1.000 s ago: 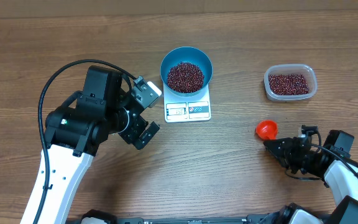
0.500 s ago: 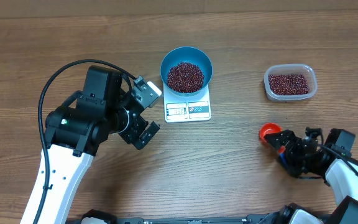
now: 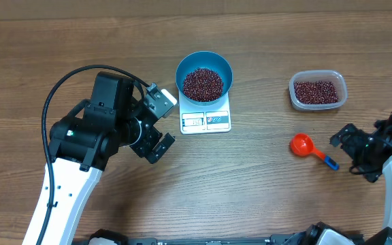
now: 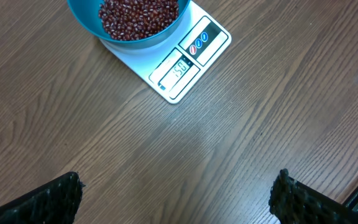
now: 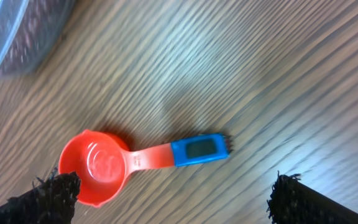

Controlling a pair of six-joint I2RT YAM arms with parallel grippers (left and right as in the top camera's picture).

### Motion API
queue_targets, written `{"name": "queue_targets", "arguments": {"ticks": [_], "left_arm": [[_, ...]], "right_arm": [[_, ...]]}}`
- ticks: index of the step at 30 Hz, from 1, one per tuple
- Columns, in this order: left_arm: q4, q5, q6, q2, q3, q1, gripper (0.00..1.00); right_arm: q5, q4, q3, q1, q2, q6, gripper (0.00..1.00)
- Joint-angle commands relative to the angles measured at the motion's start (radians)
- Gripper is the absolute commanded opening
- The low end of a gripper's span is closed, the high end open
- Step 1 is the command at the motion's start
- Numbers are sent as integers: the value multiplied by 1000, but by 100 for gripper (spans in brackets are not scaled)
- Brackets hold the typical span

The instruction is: Scoop item into bowl and weigh 150g on scale

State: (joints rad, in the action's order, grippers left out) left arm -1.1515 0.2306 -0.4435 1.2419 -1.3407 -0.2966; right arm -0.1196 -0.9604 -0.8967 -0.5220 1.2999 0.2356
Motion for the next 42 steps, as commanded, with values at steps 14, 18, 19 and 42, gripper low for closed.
{"name": "queue_targets", "arguments": {"ticks": [14,18,19,42], "left_arm": [[3,5,10,2,-19,2,100],[3,5,10,2,-19,2,100],[3,5,10,2,-19,2,100],[4,-47,10,3,-19,2,100]], "right_arm": [[-298,52,-263,67,-138,5,100],[-548,279,-290,113,-217,90,100],[-600,371,-290,129,-241,154,100],[-715,1498,-290,446,-162,654,100]]}}
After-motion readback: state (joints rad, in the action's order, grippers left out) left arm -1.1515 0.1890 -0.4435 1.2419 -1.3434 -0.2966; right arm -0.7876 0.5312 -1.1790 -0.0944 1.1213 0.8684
